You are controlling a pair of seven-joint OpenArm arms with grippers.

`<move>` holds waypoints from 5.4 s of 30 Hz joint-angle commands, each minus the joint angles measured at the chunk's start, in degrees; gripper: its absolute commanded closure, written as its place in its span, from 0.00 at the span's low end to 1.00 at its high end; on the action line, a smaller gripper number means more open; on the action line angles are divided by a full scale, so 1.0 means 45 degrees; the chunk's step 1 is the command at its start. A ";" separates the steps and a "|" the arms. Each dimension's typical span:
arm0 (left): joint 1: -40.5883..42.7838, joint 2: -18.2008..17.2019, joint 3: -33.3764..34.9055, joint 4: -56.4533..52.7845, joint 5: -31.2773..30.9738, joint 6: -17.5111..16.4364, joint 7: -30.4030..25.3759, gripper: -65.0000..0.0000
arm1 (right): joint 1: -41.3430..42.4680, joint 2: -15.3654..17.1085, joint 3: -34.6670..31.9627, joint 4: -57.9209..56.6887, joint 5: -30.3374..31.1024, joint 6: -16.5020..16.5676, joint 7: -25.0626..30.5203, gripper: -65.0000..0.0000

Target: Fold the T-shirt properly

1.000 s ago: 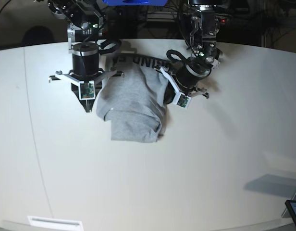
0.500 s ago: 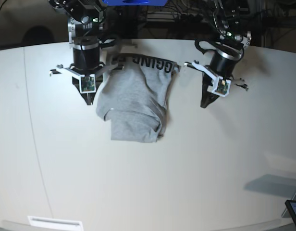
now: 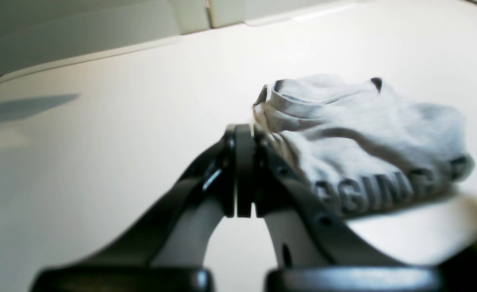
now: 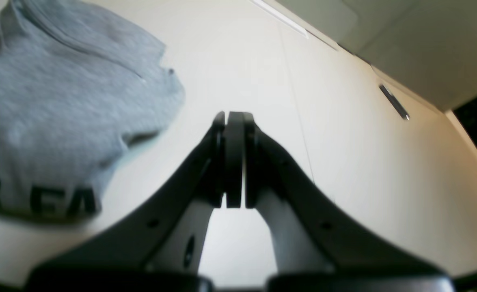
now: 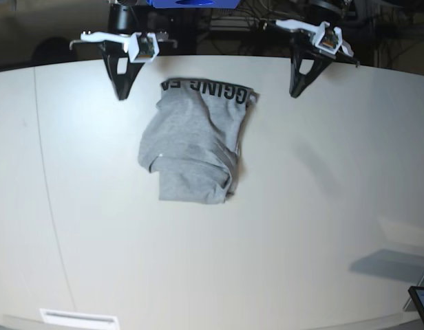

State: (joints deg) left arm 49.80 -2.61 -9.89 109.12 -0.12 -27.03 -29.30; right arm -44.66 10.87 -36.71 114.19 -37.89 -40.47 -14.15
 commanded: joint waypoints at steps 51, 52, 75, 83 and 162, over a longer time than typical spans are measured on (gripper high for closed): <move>0.0762 -0.0777 0.0645 -0.7341 0.1189 0.0116 -0.0336 1.00 | -0.1825 0.0739 0.4123 -0.3017 0.5929 0.0104 -0.1768 1.00; 0.0469 -0.0758 0.0645 -0.8161 0.1189 0.0116 -0.0336 1.00 | -0.1532 0.0719 0.4104 -0.3857 0.6144 0.0104 -0.1768 1.00; -1.0022 -0.0152 0.0508 -2.3380 0.5096 0.1893 0.4821 1.00 | 0.8529 -0.0687 0.4045 -2.3960 0.9348 0.7010 0.4776 1.00; -1.0041 0.0102 0.0488 -2.2872 0.5096 0.2226 0.4860 1.00 | 0.8275 -0.0609 0.4026 -2.3979 0.9328 1.0468 0.5616 1.00; -1.0334 0.0551 0.0469 -2.2657 0.5077 0.2245 0.5720 1.00 | 0.8255 -0.0590 0.4026 -2.3999 0.9328 1.0448 0.5616 0.99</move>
State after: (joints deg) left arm 3.27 -0.19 -7.73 7.11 22.68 -16.69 -3.36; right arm -7.16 7.70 -18.39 6.20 4.29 6.48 10.85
